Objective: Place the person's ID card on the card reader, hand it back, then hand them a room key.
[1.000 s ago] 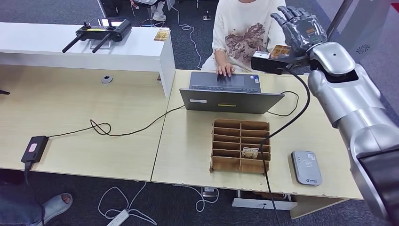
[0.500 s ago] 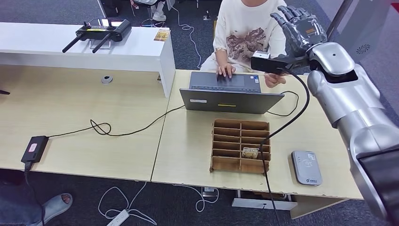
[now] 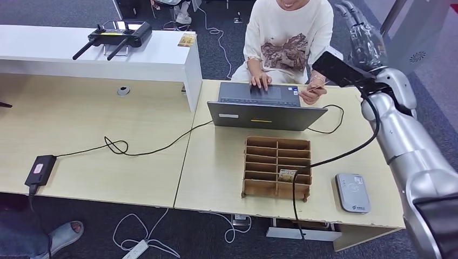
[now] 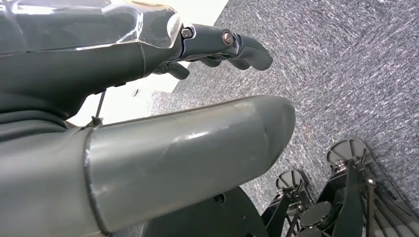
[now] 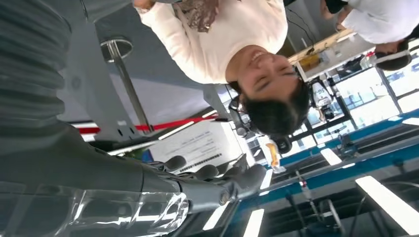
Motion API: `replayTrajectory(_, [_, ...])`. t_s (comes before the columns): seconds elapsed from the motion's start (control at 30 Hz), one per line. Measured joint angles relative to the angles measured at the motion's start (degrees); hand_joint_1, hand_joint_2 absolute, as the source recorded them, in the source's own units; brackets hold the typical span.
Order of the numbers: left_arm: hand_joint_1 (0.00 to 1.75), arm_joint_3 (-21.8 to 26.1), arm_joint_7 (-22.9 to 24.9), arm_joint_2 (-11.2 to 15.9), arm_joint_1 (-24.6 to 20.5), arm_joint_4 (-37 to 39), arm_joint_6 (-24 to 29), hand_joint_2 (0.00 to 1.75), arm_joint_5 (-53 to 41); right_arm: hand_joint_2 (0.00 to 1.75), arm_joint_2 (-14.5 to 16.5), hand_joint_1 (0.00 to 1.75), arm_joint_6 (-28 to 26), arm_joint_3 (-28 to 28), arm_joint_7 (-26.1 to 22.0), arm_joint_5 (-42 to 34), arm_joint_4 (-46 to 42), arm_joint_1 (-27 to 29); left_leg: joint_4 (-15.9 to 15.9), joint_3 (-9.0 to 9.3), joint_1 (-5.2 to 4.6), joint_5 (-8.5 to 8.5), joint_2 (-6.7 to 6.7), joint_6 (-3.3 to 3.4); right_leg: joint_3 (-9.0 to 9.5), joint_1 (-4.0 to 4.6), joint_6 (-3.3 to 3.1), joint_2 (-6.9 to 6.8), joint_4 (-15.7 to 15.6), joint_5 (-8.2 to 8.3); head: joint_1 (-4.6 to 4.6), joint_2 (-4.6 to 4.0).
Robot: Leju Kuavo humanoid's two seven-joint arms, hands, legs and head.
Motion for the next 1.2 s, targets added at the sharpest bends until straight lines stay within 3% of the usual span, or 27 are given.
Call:
replayTrajectory(0.17, [0.0, 0.3, -0.3, 0.0, 0.0, 0.0, -0.6, 0.0, 0.0, 1.75, -2.6, 0.0, 0.2, -3.2, -0.8, -4.9, -7.0, 5.5, 0.0, 0.0, -0.03, -0.01, 0.11, 0.01, -0.08, -0.01, 0.02, 0.14, 0.0, 0.03, 0.0, 0.0])
replayTrajectory(0.47, [0.0, 0.4, -1.2, 0.2, 0.3, 0.0, -3.5, 0.0, 0.6, 1.75, -7.5, 0.0, 2.1, -16.8, -6.6, -30.8, -31.9, 27.2, 0.0, -0.14, -0.01, -0.1, -0.18, 0.03, -0.06, 0.06, 0.04, -0.16, -0.1, -0.08, -0.01, 0.0])
replayTrajectory(0.6, [0.0, 0.4, -1.3, 0.2, 0.4, 0.0, -3.6, 0.0, 0.7, 1.75, -8.5, 0.0, 2.4, -20.5, -6.8, -31.4, -38.1, 32.3, 0.0, -0.12, -0.02, -0.17, 0.03, 0.01, -0.12, 0.05, 0.04, 0.06, -0.1, -0.08, -0.01, 0.0])
replayTrajectory(0.9, [0.0, 0.4, -0.9, 0.3, 0.4, 0.0, -4.1, 0.0, 0.8, 1.75, -9.3, 0.0, 3.0, -23.7, -7.4, -34.7, -43.5, 36.5, 0.0, -0.04, -0.01, -0.14, 0.0, -0.01, -0.07, 0.07, 0.02, 0.01, -0.1, -0.08, -0.01, 0.0])
replayTrajectory(1.2, [0.0, 0.4, 0.1, 0.6, 0.4, 0.0, -5.5, 0.0, 1.0, 1.75, -9.8, 0.0, 7.5, -29.9, -12.4, -43.8, -56.8, 56.1, 0.0, -0.08, -0.01, -0.34, -0.05, 0.05, -0.08, 0.07, 0.04, -0.06, -0.1, -0.26, 0.0, 0.0])
